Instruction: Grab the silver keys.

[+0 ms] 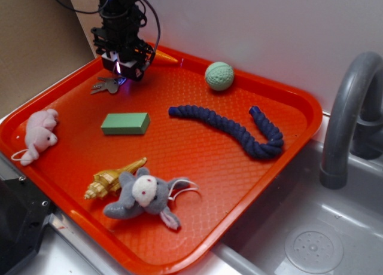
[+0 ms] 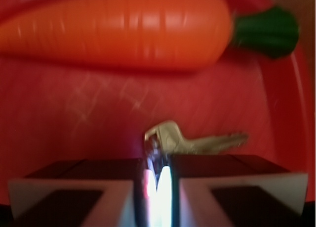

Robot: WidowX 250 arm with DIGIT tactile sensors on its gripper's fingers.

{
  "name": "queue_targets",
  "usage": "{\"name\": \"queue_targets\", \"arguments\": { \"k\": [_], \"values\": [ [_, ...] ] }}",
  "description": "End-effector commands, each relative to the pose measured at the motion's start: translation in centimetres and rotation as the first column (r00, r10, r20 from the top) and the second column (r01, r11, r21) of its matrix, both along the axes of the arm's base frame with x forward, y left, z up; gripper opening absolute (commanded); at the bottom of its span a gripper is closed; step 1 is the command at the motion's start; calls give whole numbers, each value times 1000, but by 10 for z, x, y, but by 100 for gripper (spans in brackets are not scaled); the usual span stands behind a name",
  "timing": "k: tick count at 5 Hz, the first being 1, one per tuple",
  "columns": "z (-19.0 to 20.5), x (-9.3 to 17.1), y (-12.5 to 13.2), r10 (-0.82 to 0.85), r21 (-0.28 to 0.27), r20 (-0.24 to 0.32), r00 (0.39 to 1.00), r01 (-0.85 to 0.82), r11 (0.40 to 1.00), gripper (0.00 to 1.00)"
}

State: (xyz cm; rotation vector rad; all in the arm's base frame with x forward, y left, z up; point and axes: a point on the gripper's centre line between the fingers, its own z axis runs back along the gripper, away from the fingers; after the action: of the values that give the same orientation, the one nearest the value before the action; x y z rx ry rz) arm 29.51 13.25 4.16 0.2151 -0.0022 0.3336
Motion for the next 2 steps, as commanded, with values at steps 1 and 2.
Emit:
{"name": "queue_targets", "arguments": {
  "k": [1, 2],
  "values": [
    [112, -39, -12, 8, -265, 146, 989, 31, 964, 0],
    [162, -74, -36, -50, -319, 170, 984, 103, 942, 0]
  ]
}}
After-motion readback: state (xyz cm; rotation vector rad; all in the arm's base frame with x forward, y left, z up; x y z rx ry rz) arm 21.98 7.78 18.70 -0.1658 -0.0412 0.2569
